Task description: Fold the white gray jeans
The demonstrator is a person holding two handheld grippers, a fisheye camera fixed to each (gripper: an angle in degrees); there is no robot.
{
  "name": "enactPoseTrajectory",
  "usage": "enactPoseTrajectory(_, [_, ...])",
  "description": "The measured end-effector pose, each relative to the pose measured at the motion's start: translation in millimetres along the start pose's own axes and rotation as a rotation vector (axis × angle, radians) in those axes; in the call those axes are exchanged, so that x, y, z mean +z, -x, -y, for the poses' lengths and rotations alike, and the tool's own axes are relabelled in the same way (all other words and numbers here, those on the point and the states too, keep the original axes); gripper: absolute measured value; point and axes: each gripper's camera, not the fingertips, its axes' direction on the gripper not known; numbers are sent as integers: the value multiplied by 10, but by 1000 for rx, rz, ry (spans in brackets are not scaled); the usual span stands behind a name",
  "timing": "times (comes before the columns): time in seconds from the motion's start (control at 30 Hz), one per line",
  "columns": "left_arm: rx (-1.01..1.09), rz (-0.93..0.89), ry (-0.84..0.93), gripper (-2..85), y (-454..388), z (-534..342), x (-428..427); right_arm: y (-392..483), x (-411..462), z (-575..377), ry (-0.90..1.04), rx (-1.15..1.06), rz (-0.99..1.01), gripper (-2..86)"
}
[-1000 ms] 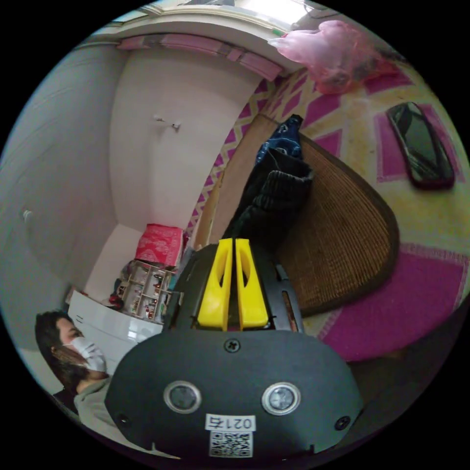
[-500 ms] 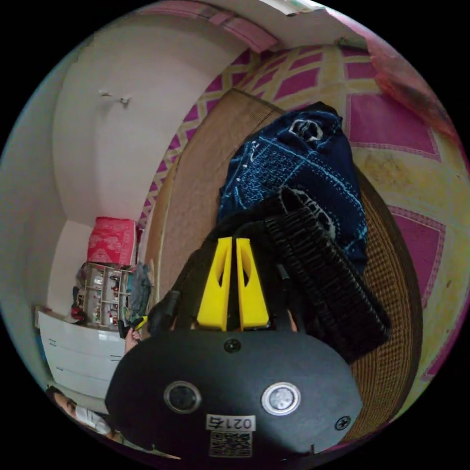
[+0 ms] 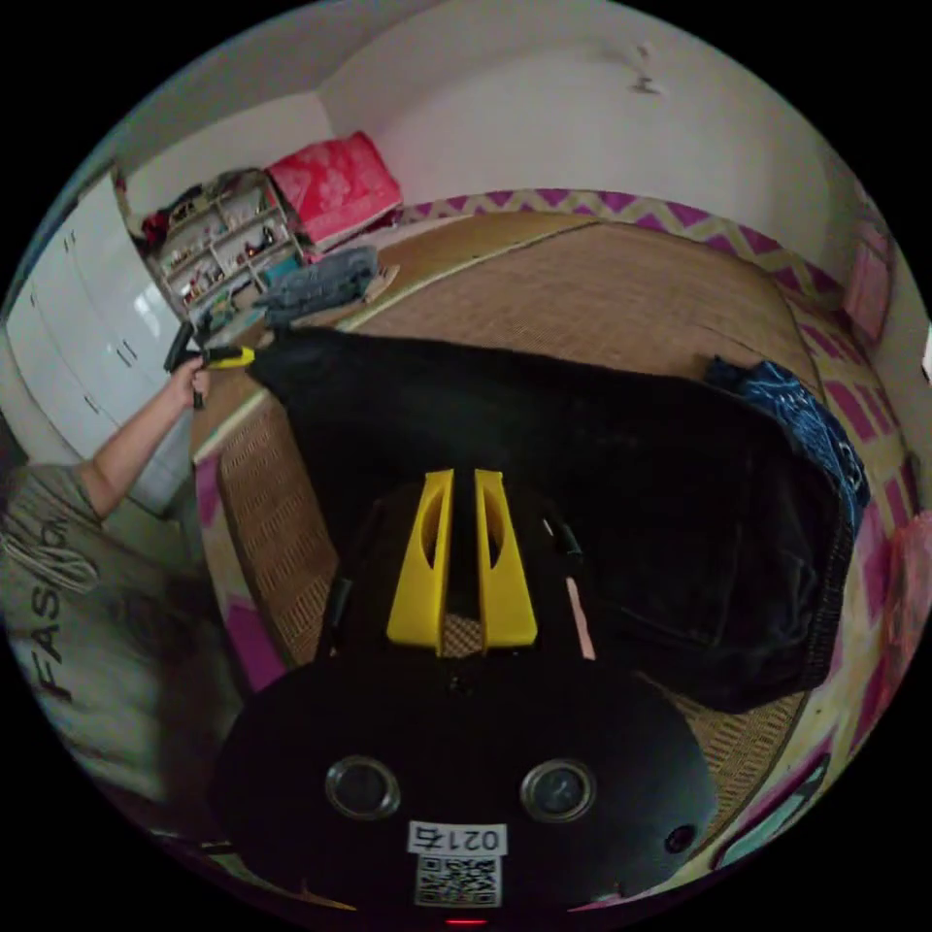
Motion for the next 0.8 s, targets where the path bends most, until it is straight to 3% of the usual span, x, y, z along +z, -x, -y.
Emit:
enactPoseTrajectory(0.1, [-63, -81, -7, 73, 229, -78, 4, 82, 636, -158, 198, -32, -20, 40])
enactPoseTrajectory(0.27, [-114, -132, -38, 72, 365, -173, -93, -92, 689, -450, 152, -1, 10, -5])
enactPoseTrajectory(0.47, [-290, -194, -19, 89, 593, -197, -93, -252, 902, -508, 135, 51, 25, -10])
enactPoseTrajectory(0.67, [-307, -216, 4, 126, 582, -272, -145, -421, 1120, -525, 109, 68, 19, -9])
enactPoseTrajectory(0.8, [-366, -242, -18, 87, 768, -225, -84, -593, 1270, -489, 108, 74, 25, -8])
